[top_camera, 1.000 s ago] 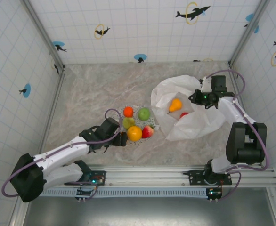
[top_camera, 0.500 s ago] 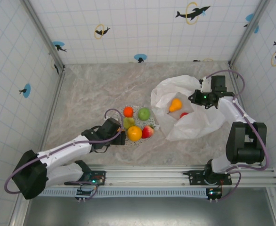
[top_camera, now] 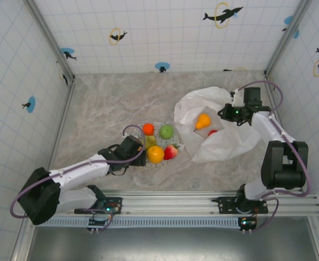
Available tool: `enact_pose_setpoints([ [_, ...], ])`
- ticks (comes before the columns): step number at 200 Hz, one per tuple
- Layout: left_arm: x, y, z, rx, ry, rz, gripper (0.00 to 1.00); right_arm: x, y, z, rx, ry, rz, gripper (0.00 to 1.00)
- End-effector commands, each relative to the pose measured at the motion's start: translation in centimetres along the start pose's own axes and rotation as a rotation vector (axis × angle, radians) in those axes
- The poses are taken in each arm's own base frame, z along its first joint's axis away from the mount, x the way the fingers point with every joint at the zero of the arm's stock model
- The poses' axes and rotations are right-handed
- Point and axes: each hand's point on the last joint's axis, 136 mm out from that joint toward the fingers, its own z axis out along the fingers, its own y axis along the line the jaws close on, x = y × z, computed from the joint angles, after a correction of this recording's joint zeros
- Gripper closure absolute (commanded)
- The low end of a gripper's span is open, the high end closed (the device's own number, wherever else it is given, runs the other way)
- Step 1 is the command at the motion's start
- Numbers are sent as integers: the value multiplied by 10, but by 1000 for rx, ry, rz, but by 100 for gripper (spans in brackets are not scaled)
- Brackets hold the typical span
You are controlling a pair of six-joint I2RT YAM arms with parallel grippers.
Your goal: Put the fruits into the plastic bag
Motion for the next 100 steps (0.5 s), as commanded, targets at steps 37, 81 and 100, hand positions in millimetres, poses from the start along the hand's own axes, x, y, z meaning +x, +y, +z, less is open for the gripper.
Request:
enact_pose_setpoints([
  [37,-4,1,6,-20,-17,23,18,3,-3,3,-4,6,-10,100],
  [81,-4,5,8,-33,-26,28,23,5,-2,4,-8,9,-9,100],
  [100,-3,7,9,-44,-24,28,26,4,-2,4,-10,6,-11,100],
])
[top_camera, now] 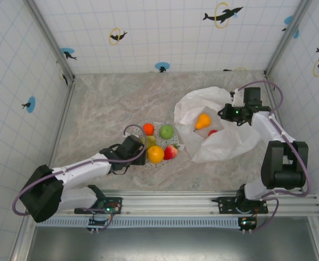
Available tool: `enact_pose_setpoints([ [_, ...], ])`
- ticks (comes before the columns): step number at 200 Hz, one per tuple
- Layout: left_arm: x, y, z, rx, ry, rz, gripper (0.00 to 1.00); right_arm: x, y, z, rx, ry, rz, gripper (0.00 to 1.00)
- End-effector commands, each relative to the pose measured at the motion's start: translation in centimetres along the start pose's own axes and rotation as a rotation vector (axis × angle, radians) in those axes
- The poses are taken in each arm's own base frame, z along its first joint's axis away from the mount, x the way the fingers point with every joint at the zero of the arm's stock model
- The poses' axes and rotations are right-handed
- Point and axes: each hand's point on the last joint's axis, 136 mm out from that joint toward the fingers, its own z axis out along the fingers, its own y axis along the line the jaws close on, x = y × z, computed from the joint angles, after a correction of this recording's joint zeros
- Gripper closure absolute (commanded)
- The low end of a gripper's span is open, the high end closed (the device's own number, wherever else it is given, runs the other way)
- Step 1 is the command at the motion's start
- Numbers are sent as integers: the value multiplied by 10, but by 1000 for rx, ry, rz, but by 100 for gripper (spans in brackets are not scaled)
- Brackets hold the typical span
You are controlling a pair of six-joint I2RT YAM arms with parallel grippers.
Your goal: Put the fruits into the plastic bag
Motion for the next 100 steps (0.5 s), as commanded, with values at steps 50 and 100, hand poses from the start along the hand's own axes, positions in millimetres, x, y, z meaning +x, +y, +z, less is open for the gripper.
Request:
enact_pose_setpoints([
  [50,-1,13,-3,-56,-29,13,36,6,-2,5,-11,11,-5,100],
  [100,-35,8,-36,-29,-164,-25,44,4,-1,4,-19,5,-5,100],
])
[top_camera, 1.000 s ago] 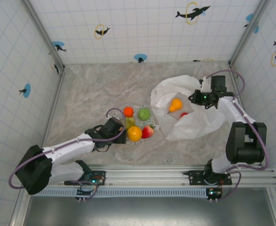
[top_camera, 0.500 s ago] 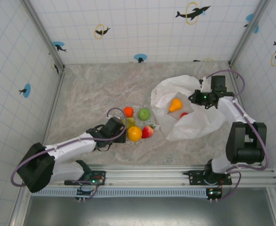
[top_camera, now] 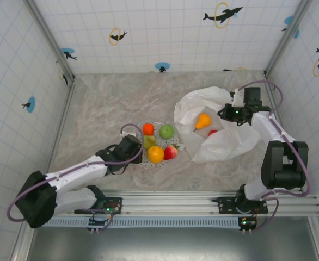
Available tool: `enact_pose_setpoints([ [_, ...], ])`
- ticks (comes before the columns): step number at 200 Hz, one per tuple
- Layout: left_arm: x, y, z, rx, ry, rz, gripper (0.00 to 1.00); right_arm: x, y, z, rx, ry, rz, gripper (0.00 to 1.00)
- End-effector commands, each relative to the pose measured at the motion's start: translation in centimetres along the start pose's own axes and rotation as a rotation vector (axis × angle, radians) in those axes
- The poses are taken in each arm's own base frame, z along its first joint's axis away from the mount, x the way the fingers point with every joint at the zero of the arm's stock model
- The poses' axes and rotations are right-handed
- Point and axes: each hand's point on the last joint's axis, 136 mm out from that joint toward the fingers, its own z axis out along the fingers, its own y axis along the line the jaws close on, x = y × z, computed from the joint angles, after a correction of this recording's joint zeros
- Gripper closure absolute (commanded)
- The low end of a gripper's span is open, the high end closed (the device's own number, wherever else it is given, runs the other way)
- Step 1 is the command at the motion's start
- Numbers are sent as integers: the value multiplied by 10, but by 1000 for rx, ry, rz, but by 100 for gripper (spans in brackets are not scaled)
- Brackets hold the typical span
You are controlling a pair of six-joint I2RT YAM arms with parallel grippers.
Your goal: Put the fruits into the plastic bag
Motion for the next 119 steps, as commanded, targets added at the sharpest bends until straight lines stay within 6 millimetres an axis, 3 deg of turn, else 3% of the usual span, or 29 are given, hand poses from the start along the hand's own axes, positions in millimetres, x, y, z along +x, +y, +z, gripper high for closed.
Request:
enact_pose_setpoints([
  [1,-21,2,-18,-8,-72,-18,44,3,-1,4,-15,4,-1,100],
  [24,-51,-29,-41,134,-171,-26,46,4,-1,4,-16,6,-1,100],
  [50,-80,-87,-65,360,-237,4,45,3,-1,4,-16,4,-3,100],
  [68,-91,-131,-70,462,-255,74,45,4,-1,5,-18,7,3,100],
  [95,-97,-195,-61,585,-206,178,45,1,2,3,-29,-1,0,100],
  [112,-88,-222,-37,605,-139,241,45,-1,4,1,-33,-7,-3,100],
  [119,-95,-235,-32,614,-139,253,45,-1,4,1,-33,-8,-3,100],
])
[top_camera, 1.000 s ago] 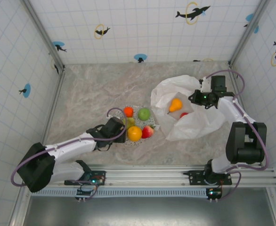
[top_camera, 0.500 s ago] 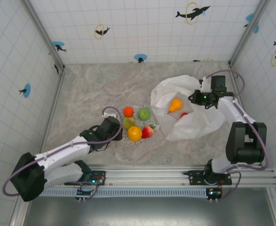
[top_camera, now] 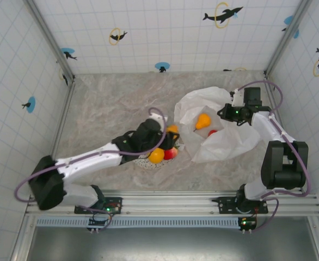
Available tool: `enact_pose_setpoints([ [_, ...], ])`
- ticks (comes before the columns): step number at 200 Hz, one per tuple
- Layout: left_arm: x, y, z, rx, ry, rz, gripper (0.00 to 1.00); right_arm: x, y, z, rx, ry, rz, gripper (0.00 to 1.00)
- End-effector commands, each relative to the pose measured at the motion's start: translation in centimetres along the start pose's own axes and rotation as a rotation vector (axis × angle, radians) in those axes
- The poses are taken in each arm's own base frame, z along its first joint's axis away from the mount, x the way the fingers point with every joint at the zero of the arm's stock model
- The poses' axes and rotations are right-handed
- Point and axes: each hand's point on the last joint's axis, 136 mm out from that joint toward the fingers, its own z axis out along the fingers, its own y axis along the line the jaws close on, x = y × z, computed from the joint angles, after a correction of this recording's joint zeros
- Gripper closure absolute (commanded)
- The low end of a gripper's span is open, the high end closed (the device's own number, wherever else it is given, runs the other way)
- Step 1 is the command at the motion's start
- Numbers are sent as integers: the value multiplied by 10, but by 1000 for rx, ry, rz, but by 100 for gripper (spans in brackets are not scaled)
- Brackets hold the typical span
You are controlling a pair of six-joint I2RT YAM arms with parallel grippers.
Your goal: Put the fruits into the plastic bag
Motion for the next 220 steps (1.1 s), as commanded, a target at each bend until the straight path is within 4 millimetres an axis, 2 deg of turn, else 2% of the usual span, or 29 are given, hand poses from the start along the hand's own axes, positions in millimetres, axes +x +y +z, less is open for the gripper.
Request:
enact_pose_setpoints([
  [1,-6,-31,33,106,37,79,45,-1,2,1,-19,-8,-3,100],
  [36,-3,-36,89,102,103,123,45,2,2,1,-28,-2,1,100],
  [62,-10,-43,117,117,97,152,45,4,3,2,-33,2,2,100],
  [87,-22,-38,140,70,61,174,43,5,4,2,-36,3,3,100],
  [118,-49,-31,161,48,-33,161,43,3,8,0,-37,-5,2,100],
  [144,-68,-34,174,85,-107,129,43,-4,11,-5,-34,-29,1,100],
  [182,-77,-36,193,108,-170,132,42,-10,16,-6,-28,-41,4,100],
  [220,-83,-39,203,141,-224,134,41,-14,22,-7,-31,-53,4,100],
])
